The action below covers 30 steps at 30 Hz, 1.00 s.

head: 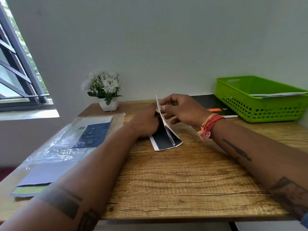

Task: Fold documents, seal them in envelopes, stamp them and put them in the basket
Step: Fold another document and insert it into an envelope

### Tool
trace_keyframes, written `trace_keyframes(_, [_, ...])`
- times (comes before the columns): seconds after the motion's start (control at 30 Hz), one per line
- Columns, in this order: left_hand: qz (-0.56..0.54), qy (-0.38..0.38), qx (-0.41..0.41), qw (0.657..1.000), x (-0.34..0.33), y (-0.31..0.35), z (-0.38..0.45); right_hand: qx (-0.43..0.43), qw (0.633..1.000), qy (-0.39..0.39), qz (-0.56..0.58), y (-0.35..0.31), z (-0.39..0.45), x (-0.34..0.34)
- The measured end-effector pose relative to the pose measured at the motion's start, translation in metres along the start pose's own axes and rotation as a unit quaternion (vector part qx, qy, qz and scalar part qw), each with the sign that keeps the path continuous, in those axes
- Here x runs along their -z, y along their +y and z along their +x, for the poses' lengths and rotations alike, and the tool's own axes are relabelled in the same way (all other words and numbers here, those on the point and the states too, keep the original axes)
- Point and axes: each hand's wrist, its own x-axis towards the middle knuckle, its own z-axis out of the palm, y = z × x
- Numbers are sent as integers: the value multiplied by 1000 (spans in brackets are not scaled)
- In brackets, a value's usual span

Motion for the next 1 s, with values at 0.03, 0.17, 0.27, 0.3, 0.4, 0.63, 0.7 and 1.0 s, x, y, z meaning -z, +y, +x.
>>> trace_keyframes(0.03, [-34, 7, 6, 999, 1, 0, 0, 5, 1000, -12, -13, 1, -1, -2])
trace_keyframes(0.17, [-189, 30, 85, 978, 5, -7, 5, 19, 998, -48, -44, 0, -3, -7])
trace_keyframes(0.27, [-243, 44, 131, 960, 5, -14, 8, 6, 997, -53, -48, 1, -1, -6])
trace_keyframes(0.3, [-250, 53, 142, 956, 4, -16, 10, -2, 997, -56, -50, 2, -1, -5])
trace_keyframes(0.4, [-228, 61, 143, 961, 1, -16, 11, -12, 995, -64, -71, 4, 1, -3])
trace_keyframes(0.63, [-158, 65, 122, 978, 3, -15, 8, 38, 970, -58, -233, 6, 3, 1])
trace_keyframes(0.7, [-139, 64, 116, 981, 2, -16, 8, 38, 961, -60, -268, 7, 4, 2])
trace_keyframes(1.0, [74, 26, 89, 993, 0, -26, 15, 30, 941, -70, -330, 10, 7, 2])
